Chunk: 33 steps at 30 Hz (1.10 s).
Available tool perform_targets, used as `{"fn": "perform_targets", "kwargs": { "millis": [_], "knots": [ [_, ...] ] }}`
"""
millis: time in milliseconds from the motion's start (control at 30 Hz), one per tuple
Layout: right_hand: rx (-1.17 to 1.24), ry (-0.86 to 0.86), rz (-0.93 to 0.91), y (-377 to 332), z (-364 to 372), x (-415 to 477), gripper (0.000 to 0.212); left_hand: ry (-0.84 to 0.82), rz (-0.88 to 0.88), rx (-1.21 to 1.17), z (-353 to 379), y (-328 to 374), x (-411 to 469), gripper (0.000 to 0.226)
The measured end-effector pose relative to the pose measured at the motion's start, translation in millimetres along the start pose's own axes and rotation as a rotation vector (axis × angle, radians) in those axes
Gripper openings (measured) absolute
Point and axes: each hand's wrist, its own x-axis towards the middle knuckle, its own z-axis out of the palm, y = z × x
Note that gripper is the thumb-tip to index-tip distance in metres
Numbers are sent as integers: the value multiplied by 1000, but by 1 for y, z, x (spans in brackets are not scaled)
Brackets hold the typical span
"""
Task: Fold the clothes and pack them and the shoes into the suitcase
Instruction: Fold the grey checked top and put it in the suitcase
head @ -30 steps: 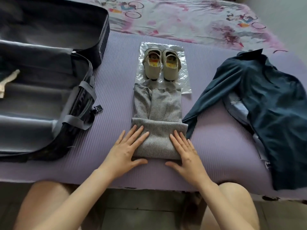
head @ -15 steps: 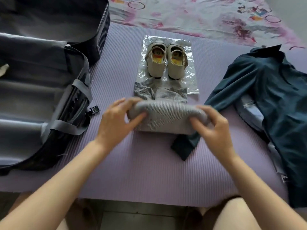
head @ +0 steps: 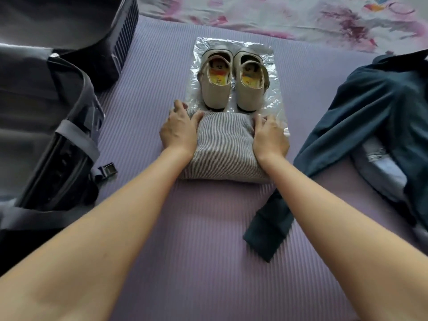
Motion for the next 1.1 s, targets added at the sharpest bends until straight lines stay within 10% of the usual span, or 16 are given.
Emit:
{"fn": "perform_targets", "kwargs": {
  "millis": [500, 733, 1100],
  "knots": [
    [619, -408, 263, 19, -36, -65, 96, -378, -253, -547, -37, -11, -55, 92],
    [873, -524, 332, 7, -72, -134, 35, -401, -284, -715, -98, -22, -106, 62],
    [960, -576, 122, -110, -118, -246, 36, -162, -131, -802, -258, -102, -133, 44]
  ]
}}
